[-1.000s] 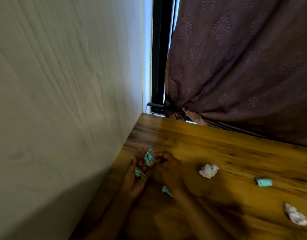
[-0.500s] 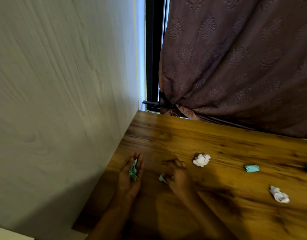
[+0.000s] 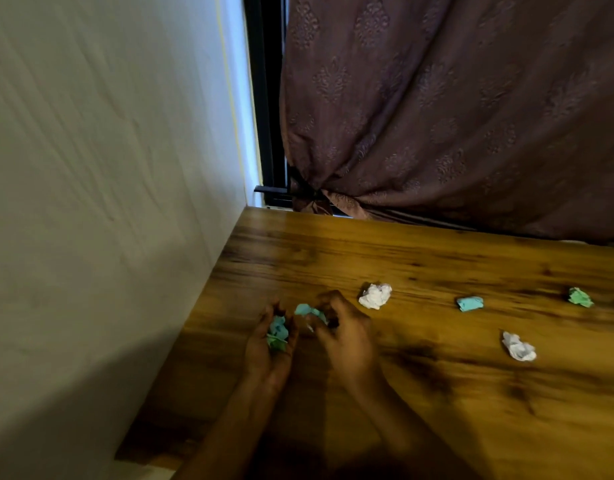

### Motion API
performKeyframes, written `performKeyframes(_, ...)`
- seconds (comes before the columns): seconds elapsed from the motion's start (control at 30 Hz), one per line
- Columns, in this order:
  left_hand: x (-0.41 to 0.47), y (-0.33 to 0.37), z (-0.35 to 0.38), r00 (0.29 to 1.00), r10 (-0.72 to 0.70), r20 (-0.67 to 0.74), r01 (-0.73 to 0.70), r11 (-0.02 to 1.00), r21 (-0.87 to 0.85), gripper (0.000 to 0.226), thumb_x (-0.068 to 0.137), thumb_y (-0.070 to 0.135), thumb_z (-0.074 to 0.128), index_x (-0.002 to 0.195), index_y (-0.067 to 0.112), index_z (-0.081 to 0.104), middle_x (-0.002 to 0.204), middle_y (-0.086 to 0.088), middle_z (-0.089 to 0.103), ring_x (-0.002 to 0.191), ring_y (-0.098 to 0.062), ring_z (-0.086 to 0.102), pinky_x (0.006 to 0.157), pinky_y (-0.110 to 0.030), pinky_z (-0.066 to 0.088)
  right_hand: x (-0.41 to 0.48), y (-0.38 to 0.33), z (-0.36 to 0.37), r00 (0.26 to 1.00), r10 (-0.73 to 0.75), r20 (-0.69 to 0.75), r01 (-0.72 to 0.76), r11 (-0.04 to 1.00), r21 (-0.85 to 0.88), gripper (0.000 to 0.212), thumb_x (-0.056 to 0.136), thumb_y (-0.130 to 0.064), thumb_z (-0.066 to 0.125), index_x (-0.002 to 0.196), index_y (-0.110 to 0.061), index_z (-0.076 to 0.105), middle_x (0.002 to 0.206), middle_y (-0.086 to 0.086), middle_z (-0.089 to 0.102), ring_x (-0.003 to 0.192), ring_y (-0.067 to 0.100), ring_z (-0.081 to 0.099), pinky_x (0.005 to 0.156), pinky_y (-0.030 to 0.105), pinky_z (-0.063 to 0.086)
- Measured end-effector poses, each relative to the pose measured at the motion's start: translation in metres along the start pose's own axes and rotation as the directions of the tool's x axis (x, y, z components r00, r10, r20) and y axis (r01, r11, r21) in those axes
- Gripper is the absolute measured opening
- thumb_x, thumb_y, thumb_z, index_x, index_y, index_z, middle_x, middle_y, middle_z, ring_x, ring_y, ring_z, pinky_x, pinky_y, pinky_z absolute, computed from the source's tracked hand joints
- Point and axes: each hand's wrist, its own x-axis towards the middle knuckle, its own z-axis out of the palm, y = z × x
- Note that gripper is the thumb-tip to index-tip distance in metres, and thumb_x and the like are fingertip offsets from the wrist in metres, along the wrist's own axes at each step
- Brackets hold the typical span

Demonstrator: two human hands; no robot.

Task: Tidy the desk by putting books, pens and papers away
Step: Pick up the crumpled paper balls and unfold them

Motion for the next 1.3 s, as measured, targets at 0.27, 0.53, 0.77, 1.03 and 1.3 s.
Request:
performKeyframes(0.27,-0.016,-0.044,0.033,0.980,-0.135,0.143,0.131,0.991,0.035,0.019,0.090,0.025,0.047,0.093,0.012,0.061,0.083,-0.002,0.064,0.066,-0.013,0.068,0.061,-0.023,0.057,-0.014,0.004,-0.003,0.982,-0.137,0.126,0.179,0.885,-0.431,0.029,0.075,-0.036,0.037,0.073,-0.033,0.067,0.074,-0.017,0.068,0.082,0.006,0.059,0.068,0.028,0.044)
performKeyframes(0.53,0.001,-0.081,0.051,0.999,0.040,0.030,-0.041,0.998,0.053,0.021,0.098,0.014,0.040,0.099,0.012,0.062,0.084,0.002,0.074,0.079,-0.009,0.071,0.070,-0.024,0.055,0.023,0.086,-0.058,0.996,-0.090,-0.025,0.079,0.954,-0.288,0.029,0.086,-0.020,0.060,0.114,-0.024,0.064,0.111,-0.001,0.065,0.106,0.021,0.055,0.083,0.034,0.049)
performKeyframes(0.77,-0.010,-0.108,0.066,0.996,0.089,-0.006,-0.088,0.995,0.055,0.024,0.100,0.018,0.038,0.103,0.012,0.061,0.089,0.002,0.074,0.083,-0.010,0.071,0.069,-0.025,0.056,0.059,0.152,-0.067,0.928,0.041,0.371,0.101,0.929,-0.355,0.044,0.087,-0.007,0.054,0.128,-0.021,0.054,0.128,0.004,0.051,0.120,0.025,0.045,0.093,0.032,0.042)
performKeyframes(1.03,-0.020,-0.171,0.086,0.991,0.013,0.133,-0.015,1.000,0.013,0.046,0.081,0.028,0.065,0.122,0.011,0.059,0.122,-0.012,0.063,0.107,-0.023,0.063,0.089,-0.035,0.053,0.017,0.109,-0.150,0.999,-0.022,-0.031,0.026,0.991,0.131,0.027,0.078,-0.028,0.073,0.102,-0.023,0.062,0.099,-0.011,0.066,0.089,0.003,0.059,0.074,0.018,0.049)
performKeyframes(1.3,-0.033,-0.233,0.110,0.984,-0.008,0.177,0.014,0.999,-0.034,0.032,0.077,0.024,0.068,0.107,0.015,0.059,0.091,-0.003,0.069,0.081,-0.018,0.070,0.067,-0.029,0.058,-0.016,0.149,-0.176,0.971,-0.234,0.047,0.236,0.908,-0.346,0.025,0.080,-0.049,0.051,0.090,-0.032,0.067,0.095,-0.009,0.060,0.097,0.017,0.053,0.077,0.034,0.044)
